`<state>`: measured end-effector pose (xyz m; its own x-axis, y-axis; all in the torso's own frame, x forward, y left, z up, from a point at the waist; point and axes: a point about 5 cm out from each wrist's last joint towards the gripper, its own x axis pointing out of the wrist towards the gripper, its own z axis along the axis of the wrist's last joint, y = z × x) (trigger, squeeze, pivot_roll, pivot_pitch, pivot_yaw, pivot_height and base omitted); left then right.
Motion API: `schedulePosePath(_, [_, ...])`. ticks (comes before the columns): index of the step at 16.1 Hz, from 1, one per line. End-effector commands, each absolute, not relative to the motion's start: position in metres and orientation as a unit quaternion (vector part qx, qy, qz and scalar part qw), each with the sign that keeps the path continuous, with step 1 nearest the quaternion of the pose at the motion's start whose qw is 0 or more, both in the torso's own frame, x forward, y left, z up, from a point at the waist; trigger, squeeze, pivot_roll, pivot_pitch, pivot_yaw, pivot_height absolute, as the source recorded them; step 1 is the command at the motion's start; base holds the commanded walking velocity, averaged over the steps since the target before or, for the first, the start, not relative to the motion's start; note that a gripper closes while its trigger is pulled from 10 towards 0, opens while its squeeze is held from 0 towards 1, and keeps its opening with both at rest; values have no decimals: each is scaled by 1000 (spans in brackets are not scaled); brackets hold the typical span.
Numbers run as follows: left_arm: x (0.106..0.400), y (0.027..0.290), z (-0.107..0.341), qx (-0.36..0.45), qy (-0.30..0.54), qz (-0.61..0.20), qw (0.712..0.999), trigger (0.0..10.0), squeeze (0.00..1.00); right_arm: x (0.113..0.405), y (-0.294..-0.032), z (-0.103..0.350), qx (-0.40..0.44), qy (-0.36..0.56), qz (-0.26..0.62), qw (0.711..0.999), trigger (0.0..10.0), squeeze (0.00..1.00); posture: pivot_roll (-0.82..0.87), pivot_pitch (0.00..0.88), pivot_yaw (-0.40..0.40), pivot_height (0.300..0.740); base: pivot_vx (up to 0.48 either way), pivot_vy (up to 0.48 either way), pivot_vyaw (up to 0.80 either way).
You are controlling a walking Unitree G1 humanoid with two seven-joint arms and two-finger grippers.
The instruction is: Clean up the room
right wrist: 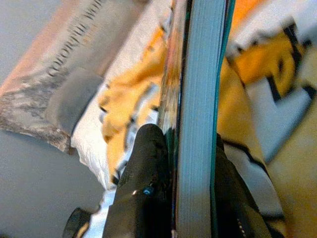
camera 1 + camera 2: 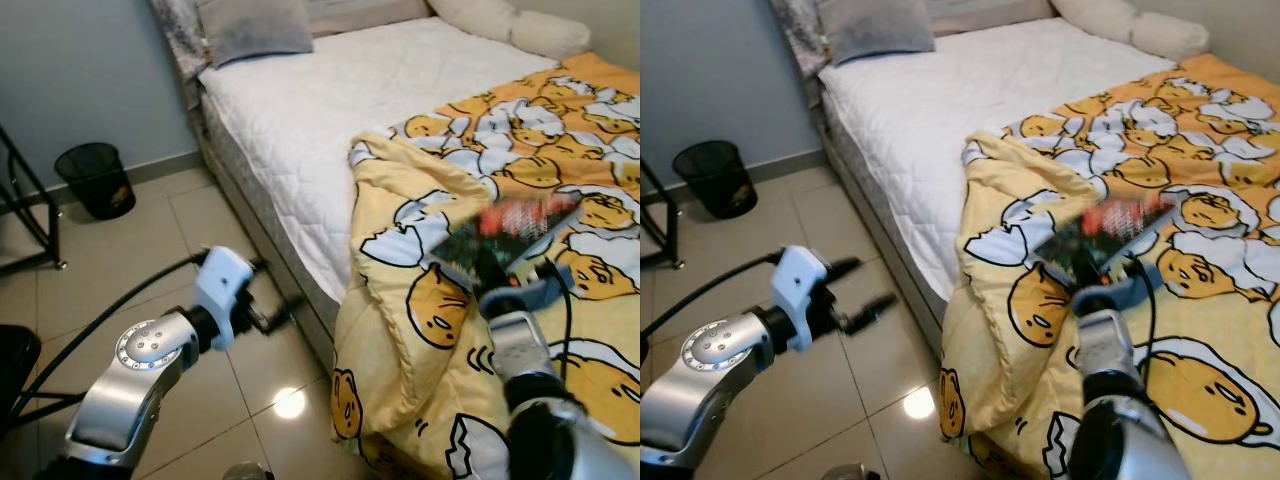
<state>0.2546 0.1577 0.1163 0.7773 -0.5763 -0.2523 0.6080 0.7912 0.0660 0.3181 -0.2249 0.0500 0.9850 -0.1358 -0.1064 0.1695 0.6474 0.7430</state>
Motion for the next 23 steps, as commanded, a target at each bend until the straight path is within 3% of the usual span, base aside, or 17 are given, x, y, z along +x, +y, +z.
schedulePosePath(1, [260, 161, 119, 77, 93, -268, 956, 10000, 753, 322, -225, 71, 356, -22, -79, 931, 1765, 0, 9, 0, 27, 740, 0, 0, 0])
schedulePosePath(2, [261, 160, 119, 78, 88, -253, 960, 10000, 706, 322, -220, 75, 328, -22, -77, 941, 9294, 0, 3, 0, 29, 740, 0, 0, 0])
schedulePosePath(3, [260, 159, 119, 82, 84, -242, 963, 10000, 694, 320, -217, 78, 302, -25, -74, 950, 10000, 0, -4, 0, 32, 740, 0, 0, 0])
schedulePosePath(5, [256, 158, 105, 109, 99, -174, 974, 10000, 686, 311, -193, 73, 195, 7, -29, 980, 10000, 0, 8, 0, 12, 740, 0, 0, 0])
schedulePosePath(6, [255, 157, 102, 124, 99, -173, 972, 10000, 694, 309, -188, 69, 173, 29, -34, 984, 10000, 0, 11, 0, 7, 740, 0, 0, 0])
schedulePosePath(7, [258, 160, 103, 144, 95, -160, 972, 10000, 663, 306, -174, 66, 96, 52, -20, 994, 10000, 0, 37, 0, -9, 740, 0, 0, -800])
schedulePosePath(9, [261, 165, 105, 137, 90, -141, 976, 10000, 643, 303, -172, 65, 85, 55, -41, 994, 10000, 0, 31, 0, -8, 740, 0, 0, -800])
schedulePosePath(10, [263, 172, 104, 126, 99, -117, 980, 10000, 541, 300, -172, 64, 87, 60, -42, 994, 10000, 0, 7, 0, 9, 740, 0, 0, -800])
schedulePosePath(12, [264, 178, 102, 145, 98, -100, 980, 10000, 522, 297, -183, 66, 75, 44, -78, 993, 10000, 0, 4, 0, 7, 740, 0, 0, -800])
schedulePosePath(13, [263, 179, 101, 136, 96, -95, 981, 10000, 518, 299, -182, 67, 87, 39, -51, 994, 10000, 0, 5, 0, 3, 740, 0, 0, -800])
schedulePosePath(16, [264, 174, 103, 135, 88, -99, 982, 10000, 373, 298, -177, 68, 45, 55, -39, 997, 10000, 0, 28, 0, -7, 740, 0, 0, -800])
schedulePosePath(18, [269, 174, 107, 127, 84, -101, 983, 10000, 27, 301, -165, 73, 53, 38, -36, 997, 10000, 0, 17, 0, 5, 740, 0, 0, -800])
schedulePosePath(22, [272, 175, 106, 109, 88, -91, 986, 10000, 0, 307, -163, 82, 75, 15, -9, 997, 10000, 0, 24, 0, -4, 740, 0, 0, -800])
schedulePosePath(23, [273, 175, 109, 97, 87, -92, 987, 10000, 0, 307, -168, 82, 55, 15, -35, 998, 10000, 0, 33, 0, -9, 740, 0, 0, -800])
